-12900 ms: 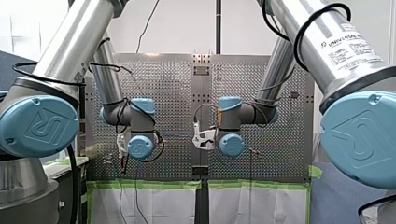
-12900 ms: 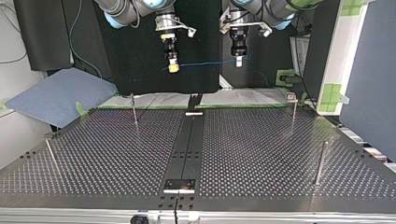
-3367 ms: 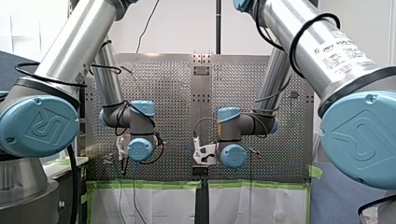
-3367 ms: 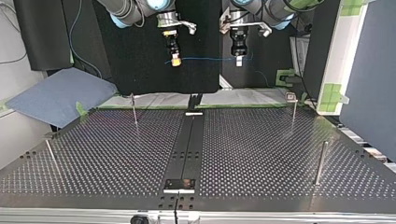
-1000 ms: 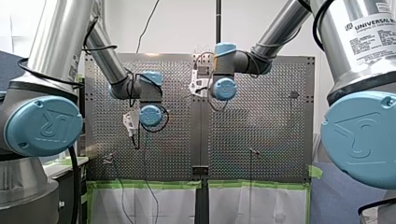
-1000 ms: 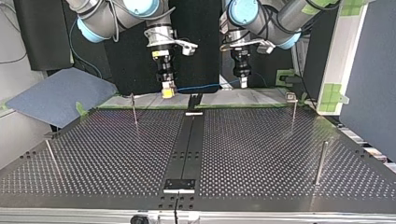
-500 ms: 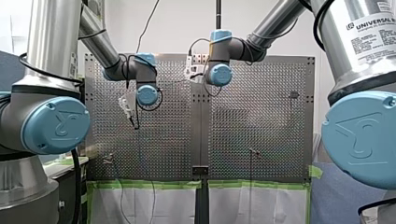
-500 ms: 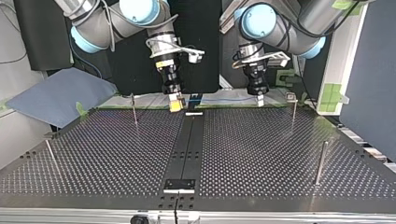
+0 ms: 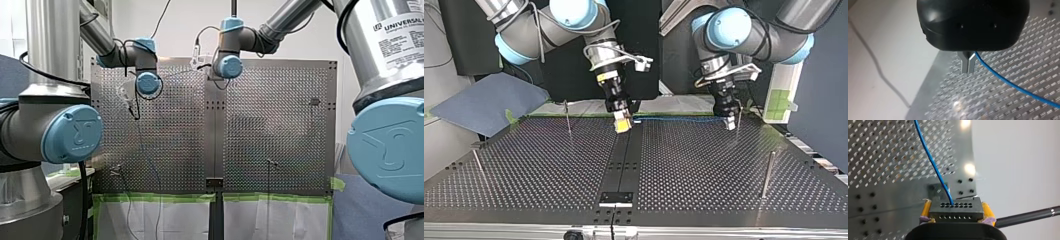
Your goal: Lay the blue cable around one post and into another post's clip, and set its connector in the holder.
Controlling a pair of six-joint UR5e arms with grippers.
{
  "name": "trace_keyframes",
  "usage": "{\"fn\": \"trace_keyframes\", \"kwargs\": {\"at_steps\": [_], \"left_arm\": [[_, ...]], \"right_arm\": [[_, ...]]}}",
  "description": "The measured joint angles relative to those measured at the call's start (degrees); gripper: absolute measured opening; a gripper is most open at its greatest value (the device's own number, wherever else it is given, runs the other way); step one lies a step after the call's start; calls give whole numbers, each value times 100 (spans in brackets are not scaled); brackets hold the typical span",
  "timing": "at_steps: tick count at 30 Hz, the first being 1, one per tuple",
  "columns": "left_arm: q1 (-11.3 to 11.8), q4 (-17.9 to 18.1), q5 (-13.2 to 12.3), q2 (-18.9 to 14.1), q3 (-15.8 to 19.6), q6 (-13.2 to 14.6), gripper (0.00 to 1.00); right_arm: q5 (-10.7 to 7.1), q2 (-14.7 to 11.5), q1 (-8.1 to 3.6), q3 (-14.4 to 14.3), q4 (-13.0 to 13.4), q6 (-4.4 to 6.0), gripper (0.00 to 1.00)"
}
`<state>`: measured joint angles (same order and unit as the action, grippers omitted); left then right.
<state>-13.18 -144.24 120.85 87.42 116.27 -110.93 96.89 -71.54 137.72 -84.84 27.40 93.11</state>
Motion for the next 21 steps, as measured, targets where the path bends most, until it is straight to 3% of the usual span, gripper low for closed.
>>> {"fn": "trace_keyframes", "kwargs": {"at_steps": [6,12,21], "left_arm": [[291,-290,106,-292,-183,7,2],[580,-597,112,-600,-336,14,2],[767,-1034,13,-1026,-514,41,2]], "right_arm": [[-47,142,144,260,-123,-6,0],[-61,373,294,587,-260,-81,0],[-77,573,454,1053,-330,-98,0]]}}
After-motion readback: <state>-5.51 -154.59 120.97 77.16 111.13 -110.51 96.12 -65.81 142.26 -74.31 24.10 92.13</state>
